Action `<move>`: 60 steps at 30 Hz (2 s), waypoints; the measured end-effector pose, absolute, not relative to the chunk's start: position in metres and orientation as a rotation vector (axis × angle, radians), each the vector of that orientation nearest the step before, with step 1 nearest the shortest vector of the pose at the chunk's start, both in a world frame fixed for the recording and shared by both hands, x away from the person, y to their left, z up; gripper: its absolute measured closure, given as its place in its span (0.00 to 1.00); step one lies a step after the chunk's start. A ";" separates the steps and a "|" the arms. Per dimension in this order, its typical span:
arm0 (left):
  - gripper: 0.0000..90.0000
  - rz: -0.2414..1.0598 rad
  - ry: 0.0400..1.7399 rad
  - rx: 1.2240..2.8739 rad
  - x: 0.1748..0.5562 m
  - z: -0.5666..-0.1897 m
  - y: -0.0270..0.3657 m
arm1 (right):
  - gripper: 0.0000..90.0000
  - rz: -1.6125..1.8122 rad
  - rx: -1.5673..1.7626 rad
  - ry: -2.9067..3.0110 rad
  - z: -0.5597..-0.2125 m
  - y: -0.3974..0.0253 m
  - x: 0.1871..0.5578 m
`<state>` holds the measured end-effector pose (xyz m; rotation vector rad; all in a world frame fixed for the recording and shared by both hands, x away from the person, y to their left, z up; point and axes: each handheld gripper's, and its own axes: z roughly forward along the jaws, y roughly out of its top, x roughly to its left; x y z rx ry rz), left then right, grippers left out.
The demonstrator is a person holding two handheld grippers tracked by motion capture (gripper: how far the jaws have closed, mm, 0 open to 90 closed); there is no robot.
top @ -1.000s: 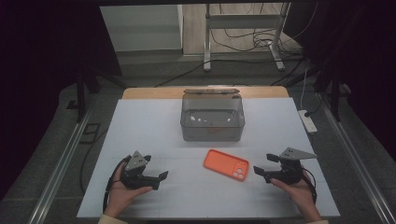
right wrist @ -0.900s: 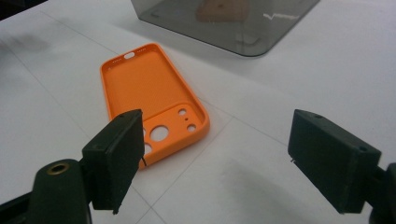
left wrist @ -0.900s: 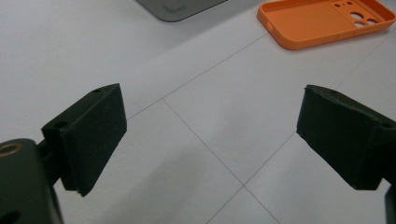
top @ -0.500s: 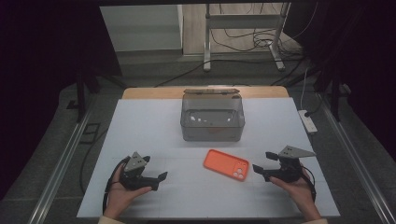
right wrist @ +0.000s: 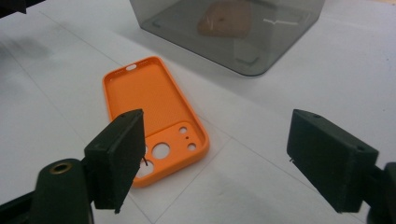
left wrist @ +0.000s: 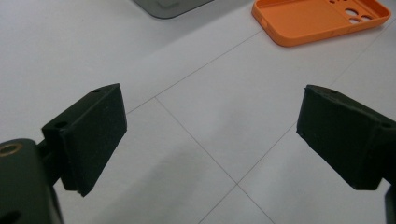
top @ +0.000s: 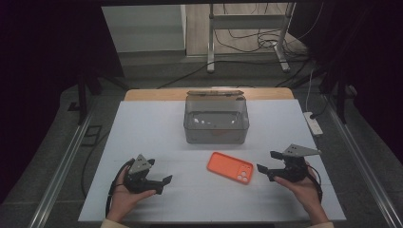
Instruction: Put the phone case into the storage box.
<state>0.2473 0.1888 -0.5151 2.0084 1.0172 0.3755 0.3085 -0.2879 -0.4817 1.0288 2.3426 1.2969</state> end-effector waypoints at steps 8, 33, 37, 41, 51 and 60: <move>0.09 0.374 1.012 2.013 0.248 -0.514 0.186 | 0.22 1.281 1.023 2.358 -0.470 -0.281 0.310; 0.09 0.374 1.006 2.014 0.248 -0.512 0.186 | 0.18 1.238 0.995 2.400 -0.446 -0.268 0.314; 0.09 0.375 1.004 2.014 0.248 -0.512 0.186 | 0.19 1.229 0.959 2.429 -0.441 -0.262 0.316; 0.10 0.362 1.013 2.012 0.249 -0.512 0.187 | 0.19 1.216 0.947 2.455 -0.440 -0.256 0.321; 0.10 0.364 1.004 2.027 0.249 -0.512 0.186 | 0.21 1.168 0.891 2.526 -0.439 -0.246 0.329; 0.10 0.366 1.001 2.029 0.249 -0.512 0.185 | 0.24 1.127 0.879 2.580 -0.441 -0.238 0.338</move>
